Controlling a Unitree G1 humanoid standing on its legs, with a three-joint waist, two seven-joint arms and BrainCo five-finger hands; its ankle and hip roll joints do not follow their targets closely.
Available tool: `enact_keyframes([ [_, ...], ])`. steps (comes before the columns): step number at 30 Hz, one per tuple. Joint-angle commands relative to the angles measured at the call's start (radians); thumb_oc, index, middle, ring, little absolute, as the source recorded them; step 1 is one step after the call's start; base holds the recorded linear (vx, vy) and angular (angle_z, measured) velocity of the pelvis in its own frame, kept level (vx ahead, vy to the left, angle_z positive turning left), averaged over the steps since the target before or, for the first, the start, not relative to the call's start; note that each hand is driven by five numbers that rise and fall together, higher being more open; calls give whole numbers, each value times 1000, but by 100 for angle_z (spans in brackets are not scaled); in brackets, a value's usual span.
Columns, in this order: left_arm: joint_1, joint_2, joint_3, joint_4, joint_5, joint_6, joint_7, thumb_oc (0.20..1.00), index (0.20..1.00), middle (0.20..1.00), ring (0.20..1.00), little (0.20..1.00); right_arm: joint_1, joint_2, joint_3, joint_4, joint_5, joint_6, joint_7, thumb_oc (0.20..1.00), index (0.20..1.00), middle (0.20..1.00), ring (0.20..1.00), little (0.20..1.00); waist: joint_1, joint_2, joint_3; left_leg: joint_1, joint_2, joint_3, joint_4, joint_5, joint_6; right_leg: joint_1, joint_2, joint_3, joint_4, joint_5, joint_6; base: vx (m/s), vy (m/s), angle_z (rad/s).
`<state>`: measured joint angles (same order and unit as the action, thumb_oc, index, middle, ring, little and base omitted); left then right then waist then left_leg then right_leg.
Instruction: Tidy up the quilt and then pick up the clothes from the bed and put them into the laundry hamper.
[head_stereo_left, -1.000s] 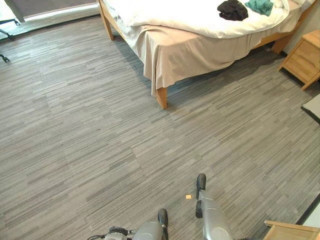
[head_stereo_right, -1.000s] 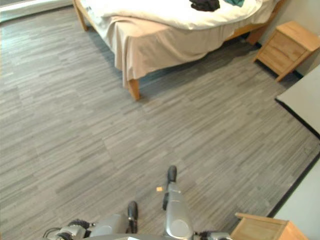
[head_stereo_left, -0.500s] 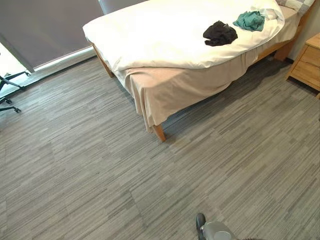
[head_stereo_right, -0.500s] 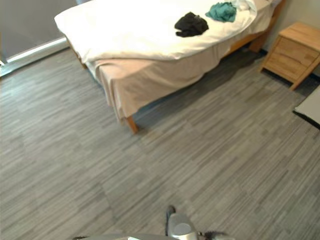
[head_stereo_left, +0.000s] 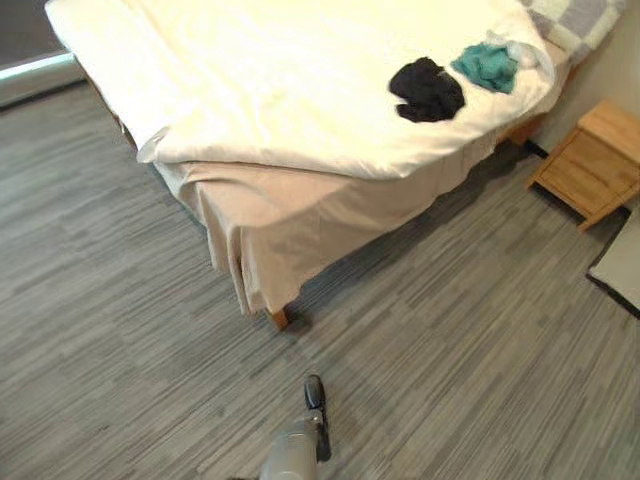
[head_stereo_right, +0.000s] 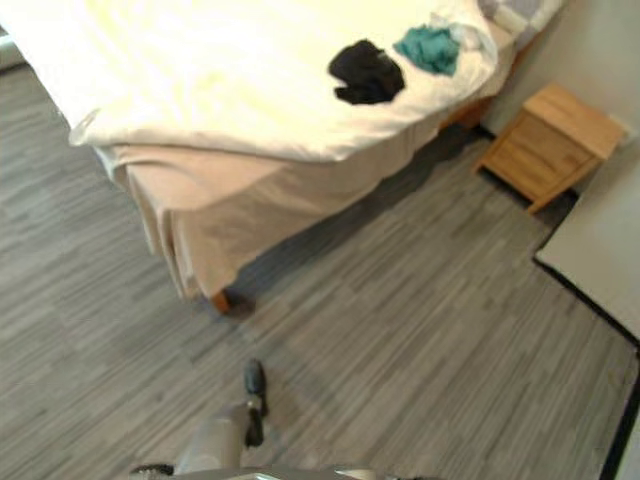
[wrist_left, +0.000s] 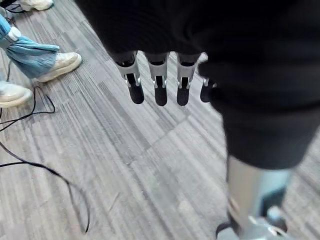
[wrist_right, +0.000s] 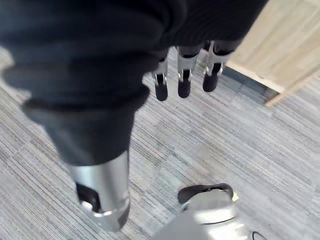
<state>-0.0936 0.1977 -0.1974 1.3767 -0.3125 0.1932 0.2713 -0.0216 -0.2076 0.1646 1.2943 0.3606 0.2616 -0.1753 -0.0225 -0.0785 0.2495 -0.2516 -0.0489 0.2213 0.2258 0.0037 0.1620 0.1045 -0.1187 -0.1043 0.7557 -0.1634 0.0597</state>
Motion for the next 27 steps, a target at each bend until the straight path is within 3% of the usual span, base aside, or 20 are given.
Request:
enact_keyframes([
  [1,26,-49,-16,-32,-59,5,18,1000,1000,1000,1000,1000,-36,-24,-9,-14,0,-39,7,1000,1000,1000,1000,1000,12,116,-9,114,85,-65,-225,62,-117,-284,-128,69,271,272,101,381,388,30],
  [2,27,-30,1,-41,-88,13,-1,1000,1000,1000,1000,1000,-42,-19,4,-20,-8,-54,16,1000,1000,1000,1000,1000,5,148,6,160,104,-63,-218,63,-113,-395,-106,63,271,300,69,258,74,31],
  [3,31,-17,18,-44,-102,11,-10,1000,1000,1000,1000,1000,-49,-12,12,-23,-9,-58,11,1000,1000,1000,1000,1000,-2,151,19,197,105,-74,-216,51,-116,-415,-102,46,161,294,57,235,42,26],
  [4,31,-17,18,-44,-102,11,-10,1000,1000,1000,1000,1000,-49,-12,12,-23,-9,-58,11,1000,1000,1000,1000,1000,-2,151,19,197,105,-74,-216,51,-116,-415,-102,46,161,294,57,362,-208,34],
  [5,28,9,51,-30,-162,-34,-10,1000,1000,1000,1000,1000,-71,10,16,-16,1,-57,-3,1000,1000,1000,1000,1000,-2,120,39,231,104,-111,-206,14,-123,-367,-117,17,-199,305,56,284,-282,34],
  [6,21,20,63,-24,-177,-51,-22,1000,1000,1000,1000,1000,-78,17,21,-10,-1,-59,-8,1000,1000,1000,1000,1000,-4,100,44,241,96,-134,-203,-7,-124,-353,-118,21,-358,330,61,334,-350,108],
  [8,1,25,78,-20,-199,-84,-34,1000,1000,1000,1000,1000,-83,22,26,-1,-30,-62,-3,1000,1000,1000,1000,1000,-18,72,53,270,73,-198,-216,-50,-127,-302,-111,82,-649,347,77,233,-219,111],
  [10,2,19,84,-36,-217,-91,-23,1000,1000,1000,1000,1000,-78,30,27,-4,-55,-33,-46,1000,1000,1000,1000,1000,-30,61,42,289,60,-246,-231,-66,-130,-282,-91,152,-749,369,101,256,-124,82],
  [14,8,-3,119,-33,-215,-95,40,1000,1000,1000,1000,1000,-81,20,17,30,-84,8,-67,1000,1000,1000,1000,1000,-3,37,-2,312,91,-246,-234,-55,-156,-222,-101,121,-777,378,134,264,-174,198],
  [17,23,-3,133,-37,-241,-52,91,1000,1000,1000,1000,1000,-108,-8,23,16,-49,3,-66,1000,1000,1000,1000,1000,16,21,-27,324,115,-265,-223,-55,-169,-179,-97,108,-768,359,142,237,-187,-17],
  [19,36,-12,158,-25,-310,-70,164,1000,1000,1000,1000,1000,-116,-13,27,5,-40,10,-66,1000,1000,1000,1000,1000,21,13,-37,335,126,-264,-227,-55,-176,-153,-93,99,-780,343,147,144,-123,-15],
  [22,58,-18,206,-1,-371,-134,276,1000,1000,1000,1000,1000,-119,-17,29,0,-39,3,-51,1000,1000,1000,1000,1000,27,7,-49,349,135,-264,-239,-52,-187,-119,-86,89,-805,329,147,118,-103,2],
  [24,69,-10,242,9,-312,-225,295,1000,1000,1000,1000,1000,-122,-21,30,-2,-55,2,-32,1000,1000,1000,1000,1000,27,7,-56,362,144,-259,-249,-47,-195,-105,-81,85,-812,322,142,215,-149,18],
  [25,48,50,253,-87,-108,-403,402,1000,1000,1000,1000,1000,-108,-29,75,-22,-135,-5,7,1000,1000,1000,1000,1000,4,25,-72,383,165,-234,-264,-38,-207,-96,-76,89,-819,309,137,294,-210,13],
  [27,36,78,240,-170,-37,-396,444,1000,1000,1000,1000,1000,-100,-36,93,-35,-161,1,29,1000,1000,1000,1000,1000,-6,36,-72,386,174,-227,-266,-35,-210,-95,-74,93,-817,305,134,188,-165,6],
])
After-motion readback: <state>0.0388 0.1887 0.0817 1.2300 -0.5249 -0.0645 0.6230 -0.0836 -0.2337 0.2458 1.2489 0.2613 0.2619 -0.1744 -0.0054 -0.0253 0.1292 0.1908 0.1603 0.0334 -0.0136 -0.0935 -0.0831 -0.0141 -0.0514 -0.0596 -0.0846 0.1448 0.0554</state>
